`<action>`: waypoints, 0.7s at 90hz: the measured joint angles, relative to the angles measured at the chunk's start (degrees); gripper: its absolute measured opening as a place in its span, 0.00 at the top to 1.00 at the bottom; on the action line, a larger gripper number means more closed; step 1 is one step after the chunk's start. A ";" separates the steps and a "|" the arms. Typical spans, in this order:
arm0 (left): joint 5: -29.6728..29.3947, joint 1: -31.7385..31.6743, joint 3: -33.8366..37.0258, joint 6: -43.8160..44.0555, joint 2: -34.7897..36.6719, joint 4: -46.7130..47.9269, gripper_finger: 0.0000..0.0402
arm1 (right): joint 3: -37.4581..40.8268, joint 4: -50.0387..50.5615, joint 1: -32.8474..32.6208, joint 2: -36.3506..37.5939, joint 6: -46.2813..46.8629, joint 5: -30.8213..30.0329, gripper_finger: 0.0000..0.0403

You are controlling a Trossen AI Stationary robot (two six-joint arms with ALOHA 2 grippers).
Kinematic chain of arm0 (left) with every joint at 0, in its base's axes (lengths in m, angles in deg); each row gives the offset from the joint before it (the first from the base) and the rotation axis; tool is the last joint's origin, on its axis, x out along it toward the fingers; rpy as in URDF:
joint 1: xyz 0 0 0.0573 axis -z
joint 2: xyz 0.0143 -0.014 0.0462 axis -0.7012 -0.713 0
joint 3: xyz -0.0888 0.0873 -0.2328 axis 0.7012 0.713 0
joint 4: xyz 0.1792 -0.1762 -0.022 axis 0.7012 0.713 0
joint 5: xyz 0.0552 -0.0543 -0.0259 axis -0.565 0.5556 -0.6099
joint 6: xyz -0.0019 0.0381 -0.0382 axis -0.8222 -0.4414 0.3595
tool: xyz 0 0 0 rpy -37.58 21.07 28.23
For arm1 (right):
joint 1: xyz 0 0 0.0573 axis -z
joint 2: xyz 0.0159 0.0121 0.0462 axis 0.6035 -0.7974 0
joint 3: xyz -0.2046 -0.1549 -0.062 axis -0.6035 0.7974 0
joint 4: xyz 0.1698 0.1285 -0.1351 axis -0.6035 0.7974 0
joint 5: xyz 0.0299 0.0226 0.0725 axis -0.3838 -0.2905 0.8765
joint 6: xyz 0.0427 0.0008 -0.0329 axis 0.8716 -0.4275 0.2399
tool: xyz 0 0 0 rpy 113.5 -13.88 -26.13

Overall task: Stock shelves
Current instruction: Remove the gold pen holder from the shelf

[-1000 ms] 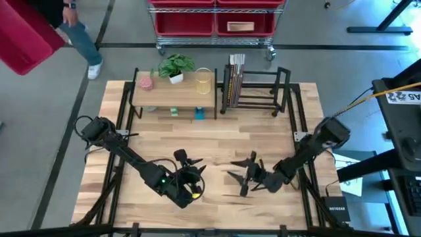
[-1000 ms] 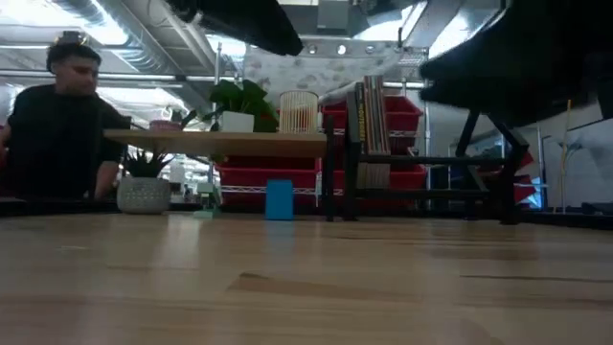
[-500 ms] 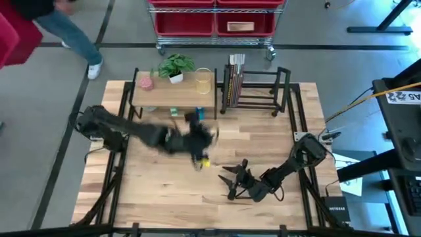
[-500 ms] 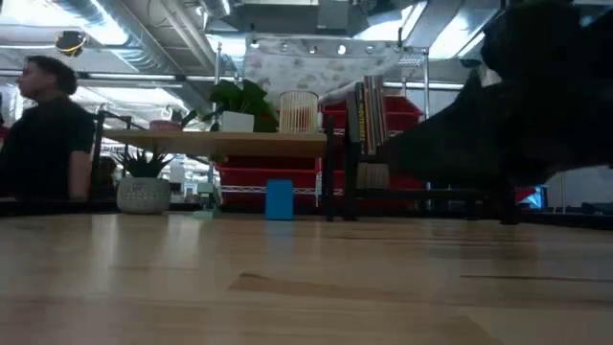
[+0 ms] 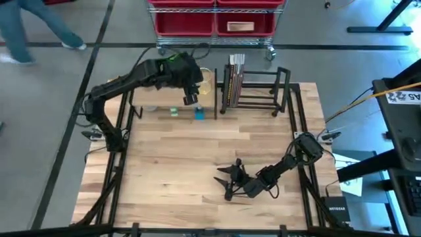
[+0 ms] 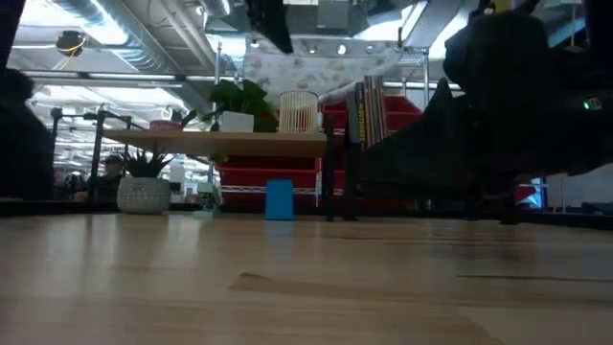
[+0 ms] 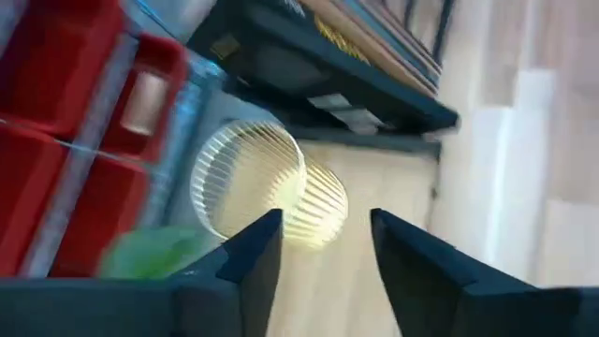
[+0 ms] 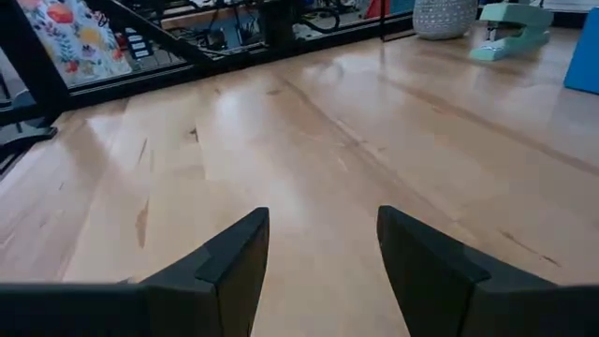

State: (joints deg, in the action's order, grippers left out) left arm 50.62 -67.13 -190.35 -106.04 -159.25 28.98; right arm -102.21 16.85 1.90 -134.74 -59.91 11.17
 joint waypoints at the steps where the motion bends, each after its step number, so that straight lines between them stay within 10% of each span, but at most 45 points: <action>1: 0.64 -0.40 0.00 -0.20 -0.17 0.32 0.56 | 0.00 0.01 0.00 0.00 0.23 0.11 0.54; 63: 0.98 -3.31 0.00 -22.15 -4.78 -2.62 0.39 | 0.02 5.55 0.00 -0.02 10.69 2.10 0.54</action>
State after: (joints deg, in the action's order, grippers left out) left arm 51.60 -70.44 -190.35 -128.19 -164.04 26.36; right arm -102.19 22.39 1.90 -134.76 -49.22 13.27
